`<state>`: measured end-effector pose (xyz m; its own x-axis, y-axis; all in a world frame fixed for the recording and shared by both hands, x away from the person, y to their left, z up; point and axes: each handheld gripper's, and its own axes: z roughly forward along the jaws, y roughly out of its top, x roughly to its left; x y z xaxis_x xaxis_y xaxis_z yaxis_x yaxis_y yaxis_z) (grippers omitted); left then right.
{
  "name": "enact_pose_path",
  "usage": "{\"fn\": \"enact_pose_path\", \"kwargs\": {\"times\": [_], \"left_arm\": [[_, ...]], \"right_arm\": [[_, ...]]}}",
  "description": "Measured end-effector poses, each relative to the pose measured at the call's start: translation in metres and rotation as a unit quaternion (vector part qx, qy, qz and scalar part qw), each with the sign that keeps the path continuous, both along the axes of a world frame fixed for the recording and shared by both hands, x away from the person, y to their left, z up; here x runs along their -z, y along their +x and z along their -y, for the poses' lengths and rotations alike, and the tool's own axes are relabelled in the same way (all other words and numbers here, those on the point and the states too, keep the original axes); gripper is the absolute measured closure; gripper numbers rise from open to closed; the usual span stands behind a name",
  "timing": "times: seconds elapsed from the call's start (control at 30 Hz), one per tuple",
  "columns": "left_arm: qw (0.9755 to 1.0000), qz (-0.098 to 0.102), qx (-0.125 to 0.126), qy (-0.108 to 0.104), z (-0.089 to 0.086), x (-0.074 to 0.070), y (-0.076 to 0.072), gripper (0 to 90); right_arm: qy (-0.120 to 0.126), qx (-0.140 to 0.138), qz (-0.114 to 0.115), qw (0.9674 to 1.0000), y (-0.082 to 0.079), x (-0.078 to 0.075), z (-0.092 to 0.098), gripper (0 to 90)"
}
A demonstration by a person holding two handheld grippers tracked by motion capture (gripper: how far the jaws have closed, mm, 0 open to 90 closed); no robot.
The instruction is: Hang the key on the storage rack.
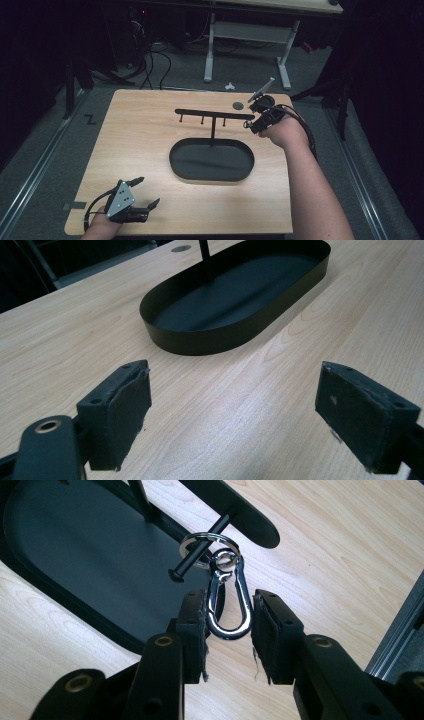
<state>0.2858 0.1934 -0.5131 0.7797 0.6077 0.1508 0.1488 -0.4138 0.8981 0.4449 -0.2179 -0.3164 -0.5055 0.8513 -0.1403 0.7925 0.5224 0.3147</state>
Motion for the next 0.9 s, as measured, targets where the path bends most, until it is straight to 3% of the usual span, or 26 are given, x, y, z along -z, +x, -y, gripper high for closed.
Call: {"fn": "enact_pose_path", "kwargs": {"times": [0.6,0.9], "left_arm": [[1.0000,0.000,0.002,0.001,0.001,0.000,0.000,15.2],[1.0000,0.001,0.004,0.002,0.002,0.000,0.000,15.2]], "right_arm": [[0.004,0.002,0.003,1.0000,-0.004,-0.001,0.004,59.1],[0.021,0.007,0.001,0.9998,-0.010,0.016,0.004,37.4]]}}
